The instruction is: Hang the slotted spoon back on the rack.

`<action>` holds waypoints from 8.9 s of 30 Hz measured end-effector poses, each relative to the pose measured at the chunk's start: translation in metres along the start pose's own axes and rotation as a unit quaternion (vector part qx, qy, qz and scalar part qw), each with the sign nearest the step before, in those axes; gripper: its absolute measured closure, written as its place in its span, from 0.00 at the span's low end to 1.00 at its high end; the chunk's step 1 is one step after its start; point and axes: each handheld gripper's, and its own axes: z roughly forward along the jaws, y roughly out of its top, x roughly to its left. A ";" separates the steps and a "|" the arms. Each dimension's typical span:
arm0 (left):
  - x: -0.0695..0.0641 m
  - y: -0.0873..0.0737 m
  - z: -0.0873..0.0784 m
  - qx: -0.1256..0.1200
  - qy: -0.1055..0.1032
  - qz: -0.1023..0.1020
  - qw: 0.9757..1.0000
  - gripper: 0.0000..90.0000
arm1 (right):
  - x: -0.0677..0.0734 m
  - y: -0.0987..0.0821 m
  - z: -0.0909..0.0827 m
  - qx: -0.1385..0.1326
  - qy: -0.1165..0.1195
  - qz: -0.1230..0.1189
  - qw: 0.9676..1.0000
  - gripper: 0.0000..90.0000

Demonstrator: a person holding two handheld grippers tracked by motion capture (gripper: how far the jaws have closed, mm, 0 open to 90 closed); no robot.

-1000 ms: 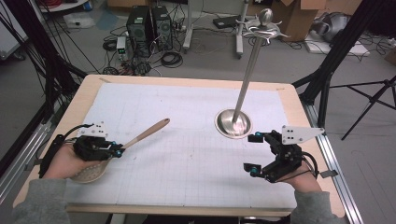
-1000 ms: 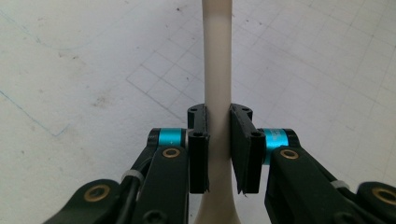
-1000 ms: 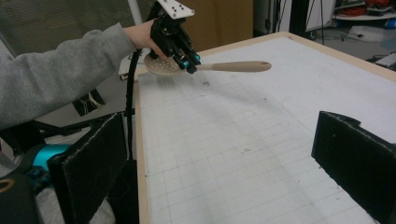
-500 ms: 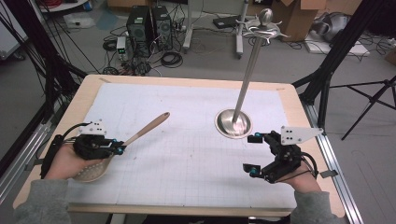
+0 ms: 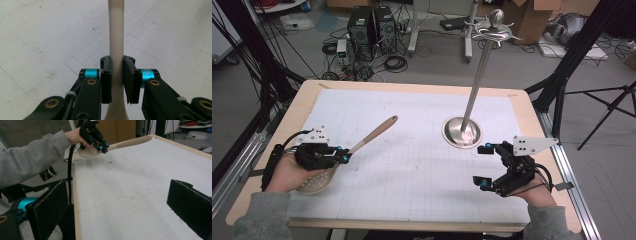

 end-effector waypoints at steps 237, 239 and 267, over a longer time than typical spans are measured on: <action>-0.067 0.245 0.065 -0.102 -0.065 0.045 0.992 0.86 | -0.004 0.007 -0.027 -0.079 0.016 -0.008 0.997 0.05; -0.067 0.245 0.067 -0.101 -0.065 0.047 0.992 0.86 | -0.004 0.007 -0.026 -0.076 0.015 -0.005 0.997 0.05; -0.078 0.253 0.101 -0.089 -0.036 0.057 0.994 0.86 | -0.007 0.003 -0.028 -0.077 0.014 0.001 0.997 0.05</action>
